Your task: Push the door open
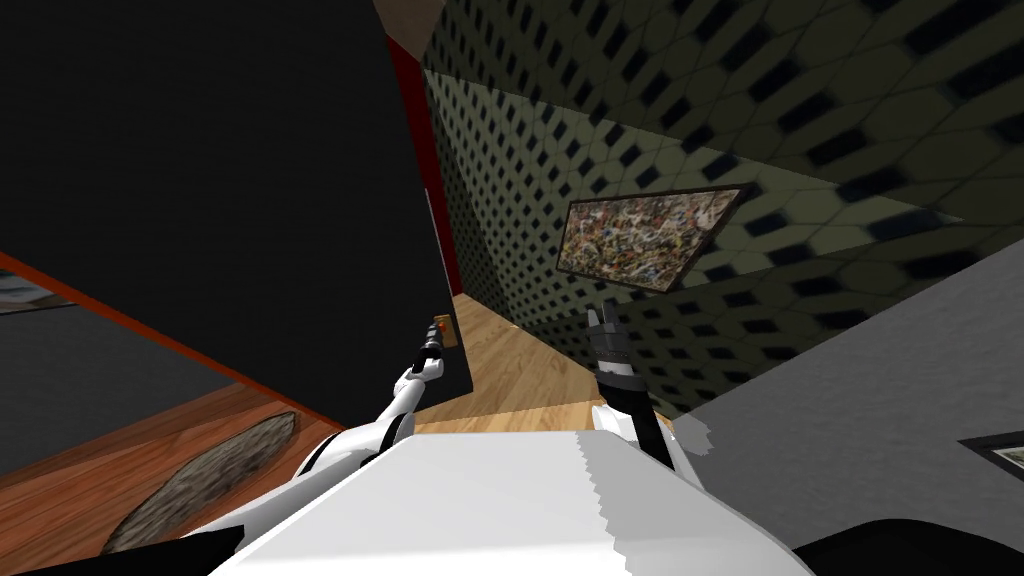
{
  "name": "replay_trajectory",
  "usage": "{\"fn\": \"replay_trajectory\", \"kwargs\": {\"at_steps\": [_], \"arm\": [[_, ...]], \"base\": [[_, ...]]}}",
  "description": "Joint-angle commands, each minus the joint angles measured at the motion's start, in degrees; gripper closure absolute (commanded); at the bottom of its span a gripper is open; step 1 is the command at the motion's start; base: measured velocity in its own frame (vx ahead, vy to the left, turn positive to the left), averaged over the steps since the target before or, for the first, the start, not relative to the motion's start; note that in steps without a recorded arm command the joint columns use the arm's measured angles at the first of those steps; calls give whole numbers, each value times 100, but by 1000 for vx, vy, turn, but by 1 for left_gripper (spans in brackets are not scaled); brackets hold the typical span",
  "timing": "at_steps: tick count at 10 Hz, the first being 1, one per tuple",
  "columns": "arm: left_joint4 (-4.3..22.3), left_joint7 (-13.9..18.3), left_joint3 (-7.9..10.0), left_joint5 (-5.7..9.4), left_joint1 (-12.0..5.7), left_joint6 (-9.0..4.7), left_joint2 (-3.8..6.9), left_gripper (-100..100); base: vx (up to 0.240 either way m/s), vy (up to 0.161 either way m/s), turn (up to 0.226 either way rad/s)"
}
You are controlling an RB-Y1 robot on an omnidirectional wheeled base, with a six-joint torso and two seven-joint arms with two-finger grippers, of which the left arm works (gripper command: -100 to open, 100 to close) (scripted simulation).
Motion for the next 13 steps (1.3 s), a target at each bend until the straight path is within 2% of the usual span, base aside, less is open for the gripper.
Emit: {"fn": "replay_trajectory", "kwargs": {"at_steps": [1, 8, 9, 10, 12, 13], "arm": [[5, -8, -18, -32, 12, -13, 9, 100], [22, -37, -86, -148, 58, -61, 44, 100], [-12, -92, -161, -178, 18, -35, -121, -100], [-41, -141, -226, -211, -9, -23, -254, -100], [-41, -141, -226, -211, -9, -23, -254, -100], [-75, -199, -302, -251, -41, -9, -413, -100]], "base": [[-99, 37, -15], [-196, 61, -22], [-146, 91, 80], [-89, 81, 147], [-24, 34, 16], [-31, 47, 109]]}}
